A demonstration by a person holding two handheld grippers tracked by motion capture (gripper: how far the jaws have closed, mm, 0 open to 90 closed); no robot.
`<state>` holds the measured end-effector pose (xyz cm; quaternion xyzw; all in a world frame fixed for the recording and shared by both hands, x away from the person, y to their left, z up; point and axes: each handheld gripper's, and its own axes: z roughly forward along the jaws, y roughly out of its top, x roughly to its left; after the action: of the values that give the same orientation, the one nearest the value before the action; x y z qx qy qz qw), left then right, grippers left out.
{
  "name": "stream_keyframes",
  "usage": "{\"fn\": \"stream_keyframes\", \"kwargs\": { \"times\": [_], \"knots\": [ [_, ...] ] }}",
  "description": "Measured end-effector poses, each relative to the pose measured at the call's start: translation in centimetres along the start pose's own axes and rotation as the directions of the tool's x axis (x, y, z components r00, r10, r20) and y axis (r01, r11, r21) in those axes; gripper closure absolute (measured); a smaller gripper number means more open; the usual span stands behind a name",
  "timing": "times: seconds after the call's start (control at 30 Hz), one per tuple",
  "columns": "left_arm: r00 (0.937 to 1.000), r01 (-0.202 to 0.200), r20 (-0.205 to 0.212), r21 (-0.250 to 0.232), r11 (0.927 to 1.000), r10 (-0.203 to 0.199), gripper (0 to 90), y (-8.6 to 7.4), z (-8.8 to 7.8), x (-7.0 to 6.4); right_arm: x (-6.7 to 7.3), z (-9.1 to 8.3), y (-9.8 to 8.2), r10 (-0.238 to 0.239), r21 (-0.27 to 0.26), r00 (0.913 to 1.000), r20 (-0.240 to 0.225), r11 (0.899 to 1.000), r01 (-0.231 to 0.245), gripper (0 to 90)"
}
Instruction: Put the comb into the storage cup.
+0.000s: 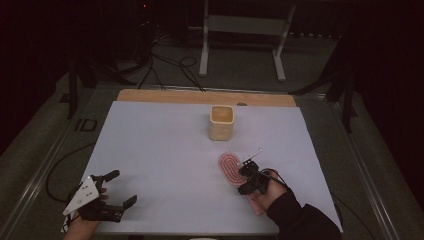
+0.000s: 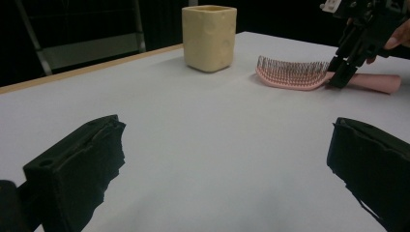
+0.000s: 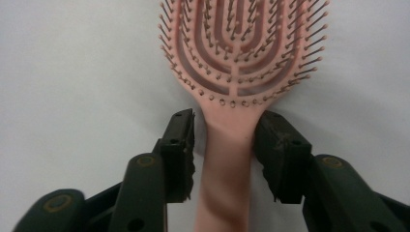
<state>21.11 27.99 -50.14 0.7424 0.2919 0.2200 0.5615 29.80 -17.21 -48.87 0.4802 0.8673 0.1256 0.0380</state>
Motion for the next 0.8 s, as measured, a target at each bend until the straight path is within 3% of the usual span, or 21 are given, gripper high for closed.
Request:
{"fn": "stream_keyframes", "kwargs": {
  "times": [0.23, 0.37, 0.57, 0.73, 0.8],
  "knots": [
    [1.0, -0.001, 0.0, 0.001, 1.0, 0.001, 0.0, 0.0, 0.0, 0.0, -0.3, 0.2, 0.3, 0.027, 0.028, 0.9996, -0.01, 0.999, -0.027, 66.7],
    [1.0, 0.0, 0.0, 0.0, 1.0, 0.0, 0.0, 0.0, 0.0, 0.0, -0.3, 0.2, 0.5, 0.016, 0.039, 0.9998, -0.006, 0.999, -0.016, 66.6],
    [1.0, 0.001, 0.001, 0.0, 1.0, -0.001, 0.0, 0.0, 0.0, 0.0, 0.1, 0.3, 0.6, 0.004, 0.052, 0.9997, 0.024, 0.999, -0.005, 66.8],
    [1.0, 0.003, 0.001, 0.002, 1.0, -0.003, 0.0, 0.0, 0.0, 0.0, 1.1, 0.4, 0.8, -0.033, 0.066, 0.9956, 0.088, 0.997, 0.027, 67.7],
    [1.0, 0.004, 0.002, 0.002, 1.0, -0.004, 0.0, 0.0, 0.0, 0.0, 1.2, 0.4, 0.8, -0.021, 0.068, 0.9954, 0.094, 0.998, 0.015, 68.2]
  ]
}}
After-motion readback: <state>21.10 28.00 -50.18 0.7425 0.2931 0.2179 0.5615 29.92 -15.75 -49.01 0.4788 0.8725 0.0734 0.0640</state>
